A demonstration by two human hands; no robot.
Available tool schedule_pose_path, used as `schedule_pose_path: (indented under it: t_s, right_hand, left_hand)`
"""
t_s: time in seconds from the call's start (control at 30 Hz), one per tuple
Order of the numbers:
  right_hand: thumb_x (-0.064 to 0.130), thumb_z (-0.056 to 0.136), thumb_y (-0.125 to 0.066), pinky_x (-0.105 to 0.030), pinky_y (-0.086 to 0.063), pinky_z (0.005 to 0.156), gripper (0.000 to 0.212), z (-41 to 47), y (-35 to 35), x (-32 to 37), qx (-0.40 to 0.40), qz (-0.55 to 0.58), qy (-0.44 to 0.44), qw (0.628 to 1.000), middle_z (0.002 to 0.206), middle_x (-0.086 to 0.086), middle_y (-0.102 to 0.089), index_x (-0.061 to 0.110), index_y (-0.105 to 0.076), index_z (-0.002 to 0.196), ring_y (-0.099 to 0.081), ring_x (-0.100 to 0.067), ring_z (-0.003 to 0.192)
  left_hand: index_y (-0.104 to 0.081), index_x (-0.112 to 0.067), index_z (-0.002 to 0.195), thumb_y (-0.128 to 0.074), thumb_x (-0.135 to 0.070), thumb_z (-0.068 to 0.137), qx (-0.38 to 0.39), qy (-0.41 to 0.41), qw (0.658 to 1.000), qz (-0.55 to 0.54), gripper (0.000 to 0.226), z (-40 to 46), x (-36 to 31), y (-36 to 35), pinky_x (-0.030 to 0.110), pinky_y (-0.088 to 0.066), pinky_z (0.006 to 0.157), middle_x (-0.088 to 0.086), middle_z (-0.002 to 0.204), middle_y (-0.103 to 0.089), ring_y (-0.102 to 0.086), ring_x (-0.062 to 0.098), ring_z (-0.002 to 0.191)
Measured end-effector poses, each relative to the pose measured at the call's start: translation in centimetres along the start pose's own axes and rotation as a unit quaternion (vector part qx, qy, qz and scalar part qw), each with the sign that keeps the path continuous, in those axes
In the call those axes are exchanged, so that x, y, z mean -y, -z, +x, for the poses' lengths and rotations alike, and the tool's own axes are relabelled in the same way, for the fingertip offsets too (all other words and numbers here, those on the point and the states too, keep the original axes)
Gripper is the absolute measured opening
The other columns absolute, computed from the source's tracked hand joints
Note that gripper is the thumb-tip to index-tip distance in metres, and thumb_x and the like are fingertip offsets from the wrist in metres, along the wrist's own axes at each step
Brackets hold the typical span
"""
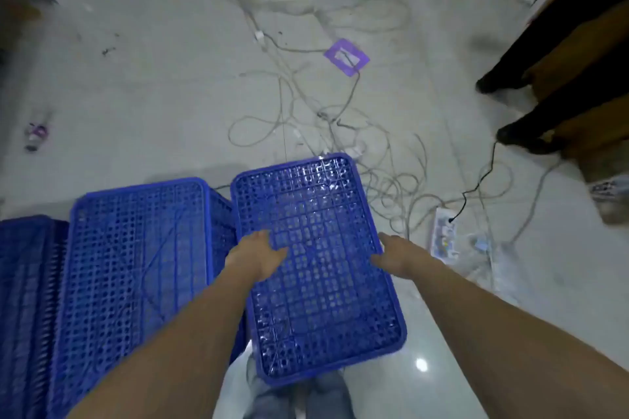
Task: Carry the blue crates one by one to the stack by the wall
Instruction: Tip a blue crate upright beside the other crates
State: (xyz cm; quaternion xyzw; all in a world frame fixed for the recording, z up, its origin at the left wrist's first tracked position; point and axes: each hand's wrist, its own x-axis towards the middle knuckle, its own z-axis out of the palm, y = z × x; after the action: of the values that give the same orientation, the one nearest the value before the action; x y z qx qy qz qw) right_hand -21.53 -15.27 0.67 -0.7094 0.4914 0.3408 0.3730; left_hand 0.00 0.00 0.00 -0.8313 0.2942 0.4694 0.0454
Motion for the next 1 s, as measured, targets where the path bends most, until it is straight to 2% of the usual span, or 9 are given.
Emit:
schedule_pose_path:
  t_s: [0.17,0.3,0.4,0.53,0.73,0.8,0.87,0.93,1.0]
  right_hand:
    - [0.044,0.090,-0.050,-0.038,-0.047,0.091,0.076,10.2,-8.0,-4.4,0.004,0.113,-0.065,0.991,0.149,-0.015,-0.036,0.014,-0.015,0.151,-0.049,-0.035,0.124]
    - [0.035,0.090,-0.055,-0.045,-0.033,0.112,0.085,15.5,-10.7,-6.9,-0.047,0.178,-0.105,0.977,0.159,-0.012,-0.015,0.009,-0.004,0.152,-0.025,-0.032,0.142]
    - [0.030,0.091,-0.056,-0.042,-0.042,0.102,0.086,19.0,-11.6,-8.0,-0.086,0.244,-0.131,0.957,0.157,-0.015,-0.019,0.007,0.001,0.151,-0.033,-0.035,0.137]
    - [0.037,0.080,-0.059,-0.040,-0.051,0.084,0.081,22.9,-12.8,-8.5,-0.094,0.337,-0.156,0.924,0.144,-0.018,-0.042,0.009,-0.025,0.148,-0.054,-0.037,0.116]
    - [0.028,0.086,-0.064,-0.033,-0.048,0.063,0.056,24.7,-13.4,-9.1,-0.156,0.329,-0.149,0.919,0.113,-0.019,-0.058,-0.003,-0.044,0.128,-0.058,-0.032,0.088]
    - [0.033,0.085,-0.066,-0.032,-0.046,0.063,0.046,24.1,-12.8,-8.9,-0.158,0.312,-0.132,0.927,0.100,-0.016,-0.058,-0.002,-0.049,0.110,-0.057,-0.031,0.084]
    - [0.035,0.084,-0.067,-0.032,-0.042,0.062,0.034,23.1,-12.3,-8.5,-0.162,0.297,-0.115,0.934,0.080,-0.009,-0.055,0.006,-0.048,0.084,-0.054,-0.028,0.080]
    - [0.032,0.085,-0.066,-0.031,-0.035,0.053,0.038,21.5,-12.2,-7.9,-0.200,0.295,-0.078,0.931,0.064,-0.004,-0.047,0.012,-0.042,0.064,-0.050,-0.025,0.071]
    - [0.027,0.085,-0.066,-0.030,-0.030,0.049,0.042,19.3,-12.4,-6.6,-0.255,0.292,-0.034,0.921,0.057,-0.005,-0.042,0.010,-0.037,0.059,-0.044,-0.024,0.058]
  left_hand:
    - [-0.005,-0.010,0.154,-0.043,-0.047,0.095,0.036,0.076,0.995,-0.051,0.080,5.9,5.1,-9.1,0.044,-0.029,0.116,0.006,0.163,-0.006,-0.017,0.026,0.148]
    - [-0.007,-0.014,0.154,-0.045,-0.042,0.095,0.014,0.110,0.988,-0.108,0.076,9.9,7.2,-13.9,0.046,-0.034,0.112,0.004,0.163,-0.007,-0.019,0.025,0.147]
    - [-0.004,-0.015,0.154,-0.047,-0.041,0.095,-0.001,0.140,0.982,-0.128,0.078,12.3,8.2,-16.6,0.043,-0.035,0.112,0.003,0.163,-0.002,-0.016,0.025,0.148]
    - [-0.001,-0.022,0.155,-0.046,-0.041,0.094,0.027,0.168,0.966,-0.193,0.077,14.3,9.5,-19.7,0.033,-0.055,0.059,0.007,0.158,-0.025,-0.065,0.030,0.102]
    - [-0.001,-0.021,0.155,-0.044,-0.043,0.093,0.006,0.150,0.979,-0.138,0.078,14.2,10.1,-21.6,0.029,-0.055,0.060,0.000,0.162,-0.005,-0.063,0.017,0.077]
    - [0.001,-0.019,0.155,-0.044,-0.044,0.093,-0.005,0.155,0.978,-0.140,0.081,14.0,9.9,-21.3,0.033,-0.057,0.074,-0.001,0.163,-0.001,-0.063,0.020,0.104]
    - [0.003,-0.017,0.155,-0.044,-0.045,0.094,-0.013,0.169,0.973,-0.154,0.082,13.7,9.7,-20.9,0.034,-0.050,0.094,-0.001,0.163,0.004,-0.033,0.020,0.142]
    - [0.004,-0.017,0.155,-0.045,-0.044,0.095,-0.020,0.185,0.960,-0.207,0.082,13.4,9.6,-20.3,0.035,-0.042,0.103,-0.001,0.163,0.007,-0.009,0.020,0.150]
    - [0.000,-0.023,0.154,-0.047,-0.043,0.095,-0.026,0.190,0.945,-0.265,0.078,13.4,9.6,-19.2,0.035,-0.047,0.096,-0.003,0.163,0.008,-0.011,0.023,0.150]
